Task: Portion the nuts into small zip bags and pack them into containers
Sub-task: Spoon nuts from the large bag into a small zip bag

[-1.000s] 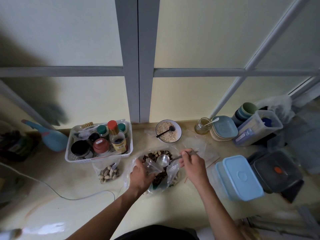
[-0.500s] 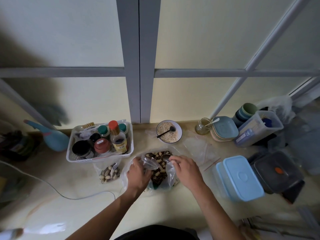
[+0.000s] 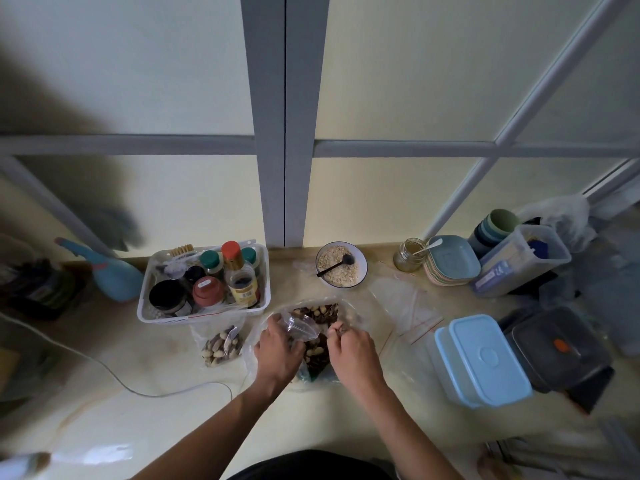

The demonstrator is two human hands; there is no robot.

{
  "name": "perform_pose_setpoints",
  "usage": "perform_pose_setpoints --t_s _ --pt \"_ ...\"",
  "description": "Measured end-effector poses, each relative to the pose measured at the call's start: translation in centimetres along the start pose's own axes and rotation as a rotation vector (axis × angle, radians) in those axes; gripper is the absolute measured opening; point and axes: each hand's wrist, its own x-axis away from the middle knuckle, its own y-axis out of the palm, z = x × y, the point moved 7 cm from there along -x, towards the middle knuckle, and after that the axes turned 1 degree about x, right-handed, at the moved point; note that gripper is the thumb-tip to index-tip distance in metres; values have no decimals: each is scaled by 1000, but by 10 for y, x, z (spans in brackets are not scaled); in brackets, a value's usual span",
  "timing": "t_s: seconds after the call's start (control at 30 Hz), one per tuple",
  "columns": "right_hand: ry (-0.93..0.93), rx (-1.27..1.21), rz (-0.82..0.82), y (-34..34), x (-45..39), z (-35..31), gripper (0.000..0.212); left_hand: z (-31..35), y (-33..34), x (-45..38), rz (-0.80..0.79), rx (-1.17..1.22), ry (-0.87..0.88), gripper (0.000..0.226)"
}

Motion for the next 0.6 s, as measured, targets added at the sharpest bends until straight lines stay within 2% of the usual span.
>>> perform_pose_setpoints --t_s 0.07,0.23,0.37,0.47,0.6 --pt "91 -175 2 5 1 9 38 -1 0 0 -6 8 2 50" --pt "519 -868 -3 30 8 47 27 2 0 1 -25 19 15 57" --pt "680 -1260 -26 44 19 54 22 -1 3 2 -47 28 6 69" --pt "706 -1377 26 41 21 52 19 -1 4 3 -59 43 1 69" --pt "676 -1353 102 26 13 51 20 -8 5 1 -58 38 -4 76"
